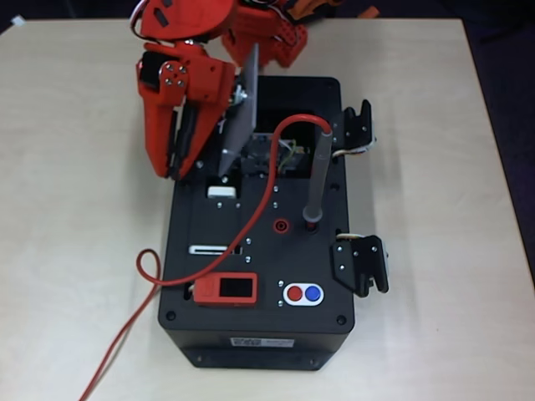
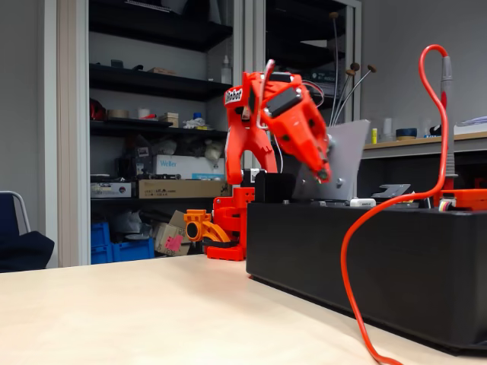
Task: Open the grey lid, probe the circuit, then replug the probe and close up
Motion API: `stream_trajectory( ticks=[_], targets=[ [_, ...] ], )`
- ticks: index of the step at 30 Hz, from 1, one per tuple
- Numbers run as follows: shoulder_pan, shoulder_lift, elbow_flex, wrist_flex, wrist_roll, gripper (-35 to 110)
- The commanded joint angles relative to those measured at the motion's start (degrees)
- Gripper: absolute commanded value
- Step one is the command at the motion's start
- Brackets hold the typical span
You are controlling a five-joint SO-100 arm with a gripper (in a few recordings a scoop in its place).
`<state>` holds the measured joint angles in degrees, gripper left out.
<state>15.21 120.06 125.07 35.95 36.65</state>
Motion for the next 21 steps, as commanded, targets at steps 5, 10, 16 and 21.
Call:
stream_trajectory(
  ticks=[5,10,16,21],
  targets=[
    [-4.39,0.62,-5.27,3.34,5.80,0],
    [-7.03,-3.25,-7.65,2.55,8.88,0],
    [-10.37,-3.87,-10.37,3.43,15.03,0],
    [-14.06,-0.35,-10.90,6.24,23.99,0]
  ],
)
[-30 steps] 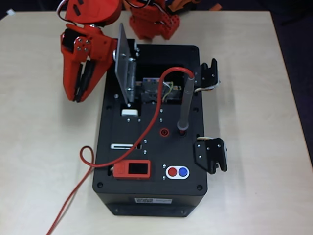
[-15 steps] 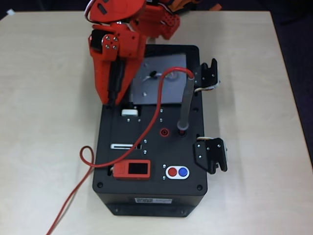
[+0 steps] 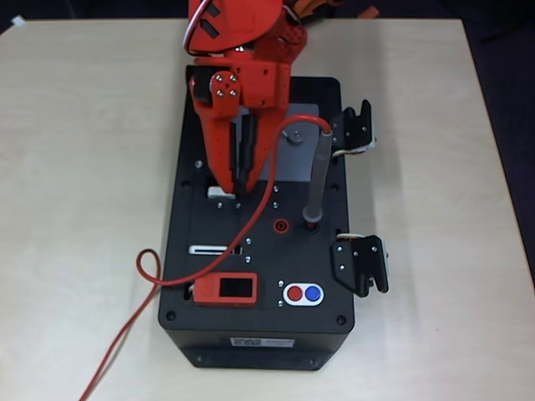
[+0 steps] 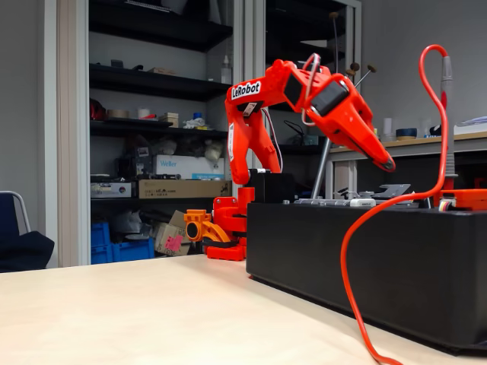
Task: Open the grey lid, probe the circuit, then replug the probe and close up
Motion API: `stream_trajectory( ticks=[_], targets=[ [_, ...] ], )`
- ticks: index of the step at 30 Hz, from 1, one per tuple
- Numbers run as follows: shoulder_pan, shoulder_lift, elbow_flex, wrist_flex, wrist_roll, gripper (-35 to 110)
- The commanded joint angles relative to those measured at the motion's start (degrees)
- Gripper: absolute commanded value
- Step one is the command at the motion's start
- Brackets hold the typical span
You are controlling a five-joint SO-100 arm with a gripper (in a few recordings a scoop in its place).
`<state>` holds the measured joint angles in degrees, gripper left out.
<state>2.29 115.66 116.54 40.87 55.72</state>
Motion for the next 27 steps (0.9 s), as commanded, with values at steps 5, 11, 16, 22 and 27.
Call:
stream_trajectory(
  ticks=[5,11,16,22,27],
  targets=[
    [-5.19,6.50,-1.93,1.76,14.24,0],
    [-8.35,13.01,6.15,-7.65,19.34,0],
    [-9.14,20.13,15.29,-13.01,23.55,0],
    [-8.88,29.36,25.66,-16.00,25.49,0],
    [-8.88,39.73,35.42,-17.40,26.89,0]
  ],
)
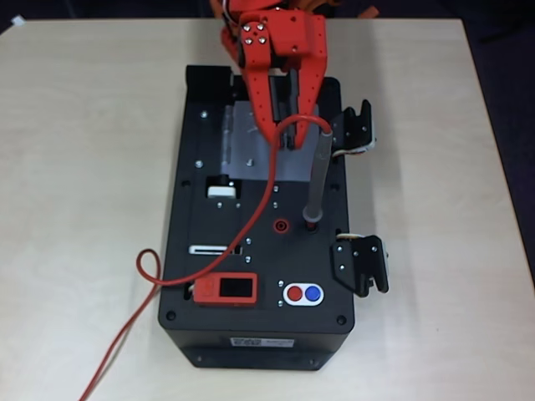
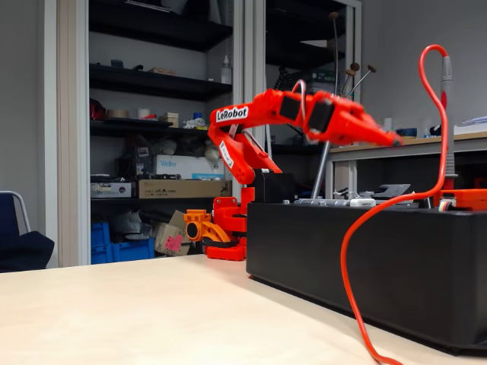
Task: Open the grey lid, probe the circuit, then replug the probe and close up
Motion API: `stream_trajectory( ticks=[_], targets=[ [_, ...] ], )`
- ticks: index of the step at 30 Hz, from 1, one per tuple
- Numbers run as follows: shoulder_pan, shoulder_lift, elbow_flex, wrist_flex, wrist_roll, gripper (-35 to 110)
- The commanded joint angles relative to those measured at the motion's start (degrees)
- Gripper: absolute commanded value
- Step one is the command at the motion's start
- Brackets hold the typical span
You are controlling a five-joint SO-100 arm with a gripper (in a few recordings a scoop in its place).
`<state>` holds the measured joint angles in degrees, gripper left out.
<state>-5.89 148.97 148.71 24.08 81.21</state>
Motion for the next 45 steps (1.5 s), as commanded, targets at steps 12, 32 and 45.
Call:
stream_trajectory(
  ticks=[12,32,45],
  targets=[
    [-1.49,30.94,21.18,1.32,4.04,0],
    [-4.04,41.40,27.77,-11.43,18.90,0],
    [-1.05,41.40,29.71,-45.62,31.29,0]
  ],
)
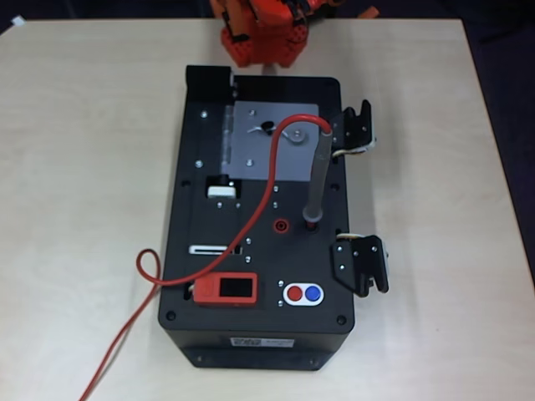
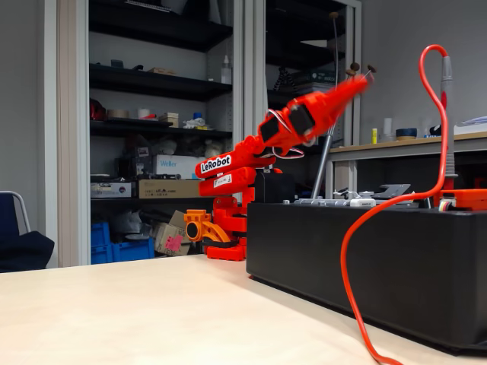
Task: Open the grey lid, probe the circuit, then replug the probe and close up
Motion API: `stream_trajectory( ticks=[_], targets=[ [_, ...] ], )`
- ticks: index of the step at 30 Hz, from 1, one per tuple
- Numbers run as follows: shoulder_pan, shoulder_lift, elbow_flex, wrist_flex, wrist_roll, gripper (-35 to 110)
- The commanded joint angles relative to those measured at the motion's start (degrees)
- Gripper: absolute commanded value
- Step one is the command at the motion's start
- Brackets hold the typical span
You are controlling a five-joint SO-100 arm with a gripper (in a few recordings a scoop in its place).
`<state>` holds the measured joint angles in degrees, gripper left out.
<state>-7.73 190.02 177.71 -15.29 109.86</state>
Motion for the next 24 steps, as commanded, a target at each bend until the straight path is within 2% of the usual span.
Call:
stream_trajectory(
  ticks=[1,6,15,24],
  targets=[
    [1.49,0.35,0.97,-8.79,3.78,0],
    [3.60,0.44,1.58,-20.65,12.39,0],
    [4.13,0.44,2.02,-39.99,34.10,0],
    [4.57,0.35,2.20,-57.48,40.25,0]
  ],
)
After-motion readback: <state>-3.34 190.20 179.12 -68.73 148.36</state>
